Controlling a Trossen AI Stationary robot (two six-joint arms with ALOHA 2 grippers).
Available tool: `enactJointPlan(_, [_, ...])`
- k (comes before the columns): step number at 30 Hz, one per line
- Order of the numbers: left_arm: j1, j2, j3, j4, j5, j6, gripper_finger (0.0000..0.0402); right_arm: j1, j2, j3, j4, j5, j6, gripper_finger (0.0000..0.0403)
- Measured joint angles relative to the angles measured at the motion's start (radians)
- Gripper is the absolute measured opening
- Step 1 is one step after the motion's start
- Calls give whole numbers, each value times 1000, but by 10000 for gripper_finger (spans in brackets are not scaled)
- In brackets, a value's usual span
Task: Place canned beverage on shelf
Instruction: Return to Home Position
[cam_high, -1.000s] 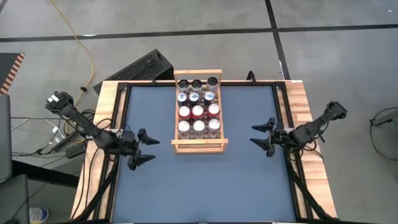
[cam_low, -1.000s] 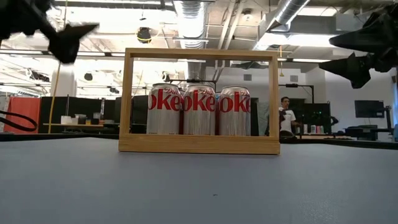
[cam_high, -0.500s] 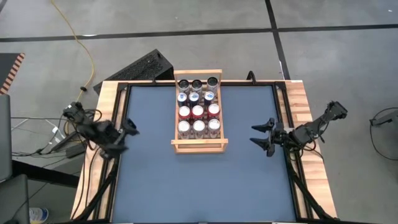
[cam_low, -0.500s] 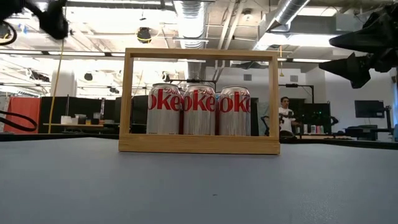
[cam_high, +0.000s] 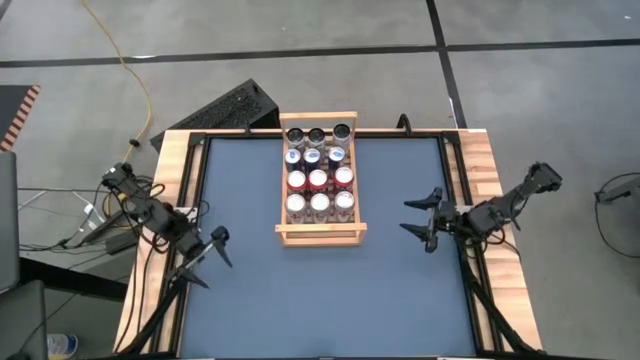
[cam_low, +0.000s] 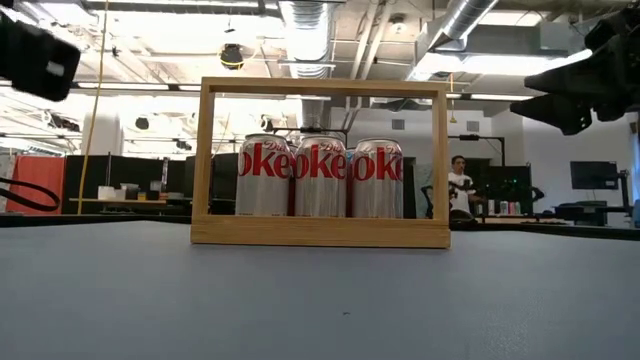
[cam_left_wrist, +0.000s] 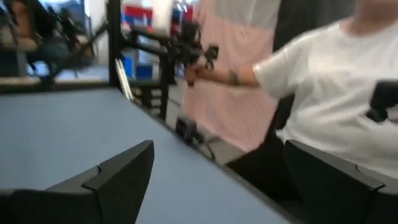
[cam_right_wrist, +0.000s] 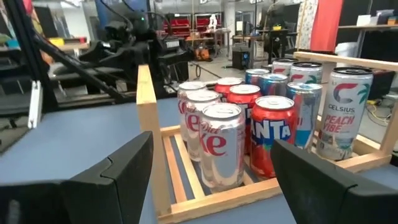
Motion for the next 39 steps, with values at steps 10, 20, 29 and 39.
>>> enactJointPlan(10, [1, 2, 7, -89, -50, 66, 348, -1, 60, 0, 0, 1, 4, 317])
enactJointPlan(20, [1, 2, 12, -109, -51, 116, 348, -1, 62, 0, 0, 1, 4, 317])
enactJointPlan(29, [1, 2, 14, -116, -50, 114, 348, -1, 62, 0, 0, 1, 4, 317])
enactJointPlan(39, [1, 2, 15, -118, -50, 114, 348, -1, 62, 0, 0, 1, 4, 317])
